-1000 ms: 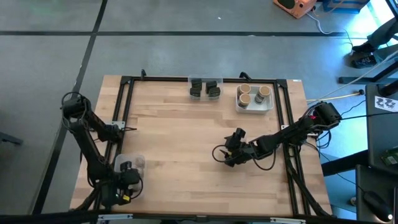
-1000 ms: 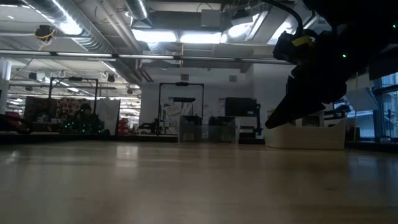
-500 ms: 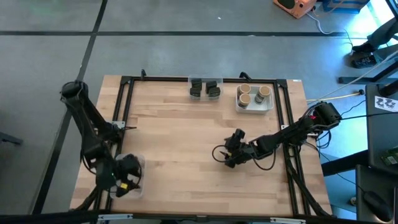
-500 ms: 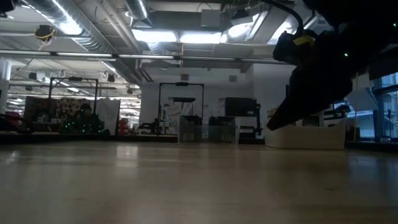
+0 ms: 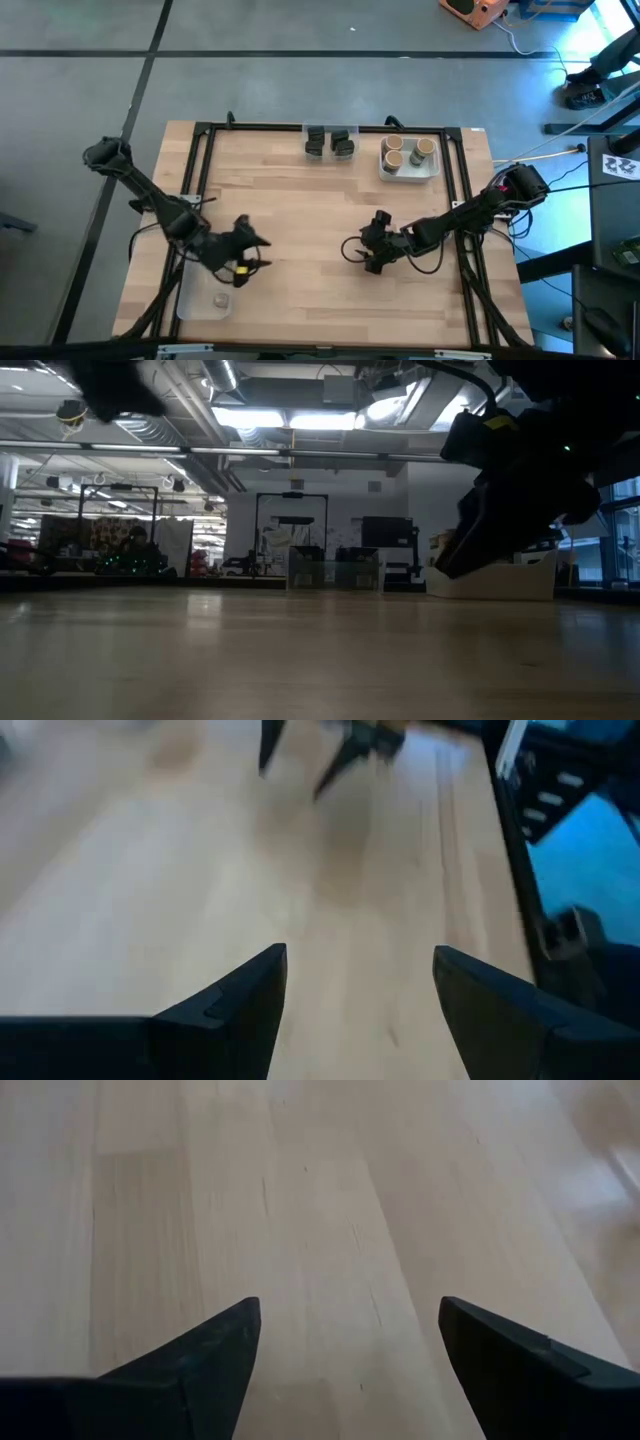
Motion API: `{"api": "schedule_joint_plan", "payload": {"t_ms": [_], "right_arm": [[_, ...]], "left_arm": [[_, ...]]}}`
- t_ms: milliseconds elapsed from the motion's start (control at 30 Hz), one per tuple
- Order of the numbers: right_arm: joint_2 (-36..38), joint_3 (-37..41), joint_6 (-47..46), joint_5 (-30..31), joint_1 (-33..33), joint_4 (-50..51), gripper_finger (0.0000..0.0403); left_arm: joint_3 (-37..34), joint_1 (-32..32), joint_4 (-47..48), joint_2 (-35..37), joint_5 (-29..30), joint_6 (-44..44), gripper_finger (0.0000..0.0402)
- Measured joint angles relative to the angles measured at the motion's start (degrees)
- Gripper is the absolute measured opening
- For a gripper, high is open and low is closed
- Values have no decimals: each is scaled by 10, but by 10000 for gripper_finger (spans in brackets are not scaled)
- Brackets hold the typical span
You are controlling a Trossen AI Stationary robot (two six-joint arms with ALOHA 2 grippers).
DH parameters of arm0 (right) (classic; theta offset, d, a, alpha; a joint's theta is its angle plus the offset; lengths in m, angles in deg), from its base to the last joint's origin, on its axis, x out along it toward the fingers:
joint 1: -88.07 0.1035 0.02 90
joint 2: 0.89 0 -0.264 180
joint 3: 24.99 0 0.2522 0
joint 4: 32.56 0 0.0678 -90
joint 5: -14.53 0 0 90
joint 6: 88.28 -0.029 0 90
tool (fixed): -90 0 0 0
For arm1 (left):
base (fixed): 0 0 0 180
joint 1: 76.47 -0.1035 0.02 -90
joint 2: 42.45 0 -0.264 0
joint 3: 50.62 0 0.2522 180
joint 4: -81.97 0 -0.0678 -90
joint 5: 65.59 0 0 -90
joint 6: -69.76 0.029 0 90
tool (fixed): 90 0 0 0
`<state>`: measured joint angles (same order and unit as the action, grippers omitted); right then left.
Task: Sort spices by type
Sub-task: Put the transparent seasoning bottle into the left transparent bin
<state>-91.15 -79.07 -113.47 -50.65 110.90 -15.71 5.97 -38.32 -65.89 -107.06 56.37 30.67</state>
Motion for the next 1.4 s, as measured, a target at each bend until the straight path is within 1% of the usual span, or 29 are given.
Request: {"api": "schedule_joint_plan", "payload": {"t_ms": [167,300,433,533,667,767,1000,1100,1200,1300,1400], "right_arm": [[0,0,39,0,0,0,308],[0,0,75,1,0,0,308],[2,0,91,6,0,5,308],[21,0,91,6,0,39,308],[70,-1,86,11,0,119,308],[119,-1,65,11,0,182,308],[240,-1,-34,-4,1,366,308],[282,-1,-76,-24,0,446,308],[307,-1,-126,-49,0,521,308],[314,-1,-166,-81,0,576,308],[307,-1,-195,-129,0,620,308]], "left_arm": [[0,-77,-102,-36,-1,151,235],[0,-130,-160,-74,-2,227,235],[0,-175,-200,-108,-6,258,235],[0,-201,-223,-127,-27,263,235],[0,-227,-247,-143,-48,263,235],[0,-241,-257,-150,-48,273,235],[0,-264,-257,-150,-48,291,235],[0,-267,-259,-151,-48,293,235],[0,-266,-259,-151,-48,300,235],[0,-266,-259,-151,-48,303,235],[0,-266,-259,-151,-48,303,235]]}}
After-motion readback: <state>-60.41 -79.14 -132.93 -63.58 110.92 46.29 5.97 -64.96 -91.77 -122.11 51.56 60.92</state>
